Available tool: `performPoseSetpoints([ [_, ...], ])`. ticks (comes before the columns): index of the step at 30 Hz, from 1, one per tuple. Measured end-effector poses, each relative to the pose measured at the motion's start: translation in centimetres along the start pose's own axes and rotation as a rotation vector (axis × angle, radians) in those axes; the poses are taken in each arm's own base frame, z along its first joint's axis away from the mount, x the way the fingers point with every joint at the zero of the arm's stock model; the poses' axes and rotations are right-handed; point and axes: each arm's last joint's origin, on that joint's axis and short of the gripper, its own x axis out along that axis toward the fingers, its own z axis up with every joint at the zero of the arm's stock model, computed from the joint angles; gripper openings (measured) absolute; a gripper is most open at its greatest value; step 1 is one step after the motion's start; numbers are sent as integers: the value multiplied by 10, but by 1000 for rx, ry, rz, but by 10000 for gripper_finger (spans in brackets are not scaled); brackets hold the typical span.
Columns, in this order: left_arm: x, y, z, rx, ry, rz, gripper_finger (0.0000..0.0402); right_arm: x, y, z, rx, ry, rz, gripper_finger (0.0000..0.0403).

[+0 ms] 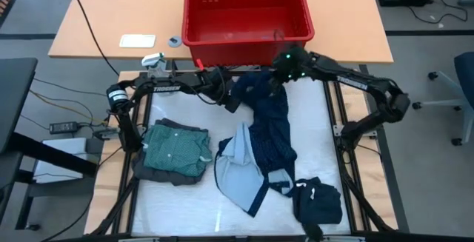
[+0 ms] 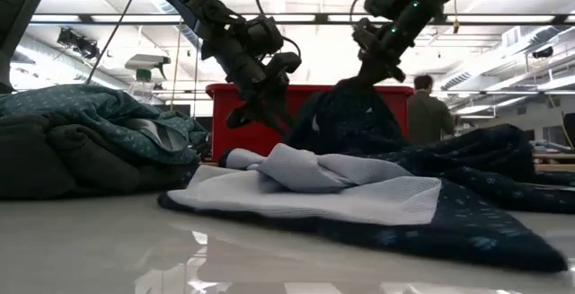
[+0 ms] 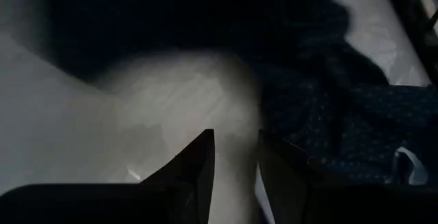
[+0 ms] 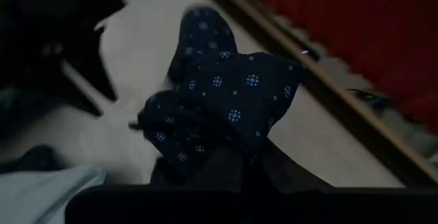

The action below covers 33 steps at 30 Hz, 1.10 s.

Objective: Fold Laundry from Bin
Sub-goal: Fold the blue polo shirt on the table

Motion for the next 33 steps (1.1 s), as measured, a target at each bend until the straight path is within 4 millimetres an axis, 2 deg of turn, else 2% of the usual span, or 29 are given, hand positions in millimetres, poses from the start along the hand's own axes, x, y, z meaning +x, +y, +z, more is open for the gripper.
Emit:
performPoseSetpoints([
  [4,-1,3,4,-2,-34,22,117,-11,-11,1,42,-19,-53,11],
  [9,2,17,8,6,-86,154,117,1,-20,-3,84,31,-66,11],
  [13,18,35,11,-20,-86,184,117,9,-22,-4,85,57,-61,11],
  [17,41,50,13,-36,-58,99,117,10,-22,-6,93,74,-60,11],
  [20,54,55,10,-62,-39,69,117,8,-25,-10,100,109,-136,10],
  [24,58,56,12,-67,-64,57,117,5,-31,-16,107,172,-248,10],
  [26,58,55,15,-50,-86,46,117,4,-30,-16,91,174,-215,10],
  [29,57,53,20,-31,-142,19,117,-5,-18,-12,4,128,-67,10],
  [33,55,54,26,-23,-191,2,117,-30,2,-8,-50,46,55,10],
])
